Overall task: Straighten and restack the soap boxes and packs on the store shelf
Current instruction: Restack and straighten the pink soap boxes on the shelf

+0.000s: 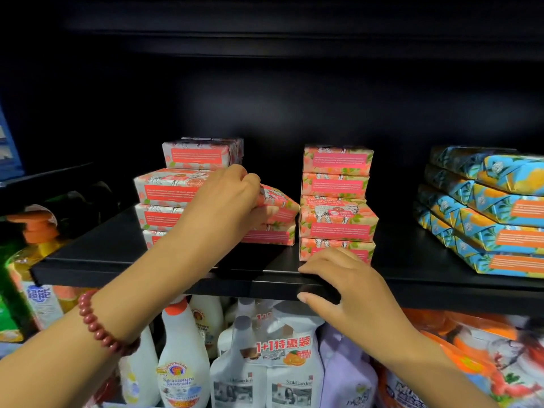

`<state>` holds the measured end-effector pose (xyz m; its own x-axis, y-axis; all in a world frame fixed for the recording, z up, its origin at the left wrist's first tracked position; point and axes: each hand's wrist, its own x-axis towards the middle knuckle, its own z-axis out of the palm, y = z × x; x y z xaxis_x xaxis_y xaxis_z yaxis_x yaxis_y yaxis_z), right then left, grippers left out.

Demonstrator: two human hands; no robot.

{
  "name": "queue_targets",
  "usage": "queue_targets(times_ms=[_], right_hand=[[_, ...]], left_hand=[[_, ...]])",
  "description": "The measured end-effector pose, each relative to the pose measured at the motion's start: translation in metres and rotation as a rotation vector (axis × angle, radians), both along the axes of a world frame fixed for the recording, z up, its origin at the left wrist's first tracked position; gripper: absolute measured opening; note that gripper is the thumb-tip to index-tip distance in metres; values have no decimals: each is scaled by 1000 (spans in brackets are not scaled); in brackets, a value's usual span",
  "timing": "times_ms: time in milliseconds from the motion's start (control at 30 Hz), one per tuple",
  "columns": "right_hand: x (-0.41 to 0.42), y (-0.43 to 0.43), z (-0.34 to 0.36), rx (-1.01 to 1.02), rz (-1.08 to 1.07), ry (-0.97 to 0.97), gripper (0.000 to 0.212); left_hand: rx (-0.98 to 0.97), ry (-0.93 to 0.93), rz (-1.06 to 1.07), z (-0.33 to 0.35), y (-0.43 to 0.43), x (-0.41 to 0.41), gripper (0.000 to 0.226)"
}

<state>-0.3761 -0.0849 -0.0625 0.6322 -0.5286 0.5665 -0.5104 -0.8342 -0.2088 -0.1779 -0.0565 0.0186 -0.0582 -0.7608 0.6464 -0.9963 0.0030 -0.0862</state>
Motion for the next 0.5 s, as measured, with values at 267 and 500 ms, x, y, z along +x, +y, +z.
queue_targets(times_ms=[267, 500], right_hand=[[-1, 0, -2, -19, -2, -1, 31], [0, 2, -3, -28, -21, -15, 30]], left_hand=[[170, 35, 51, 3, -5, -4, 49], [101, 6, -21, -18, -11, -2, 25]])
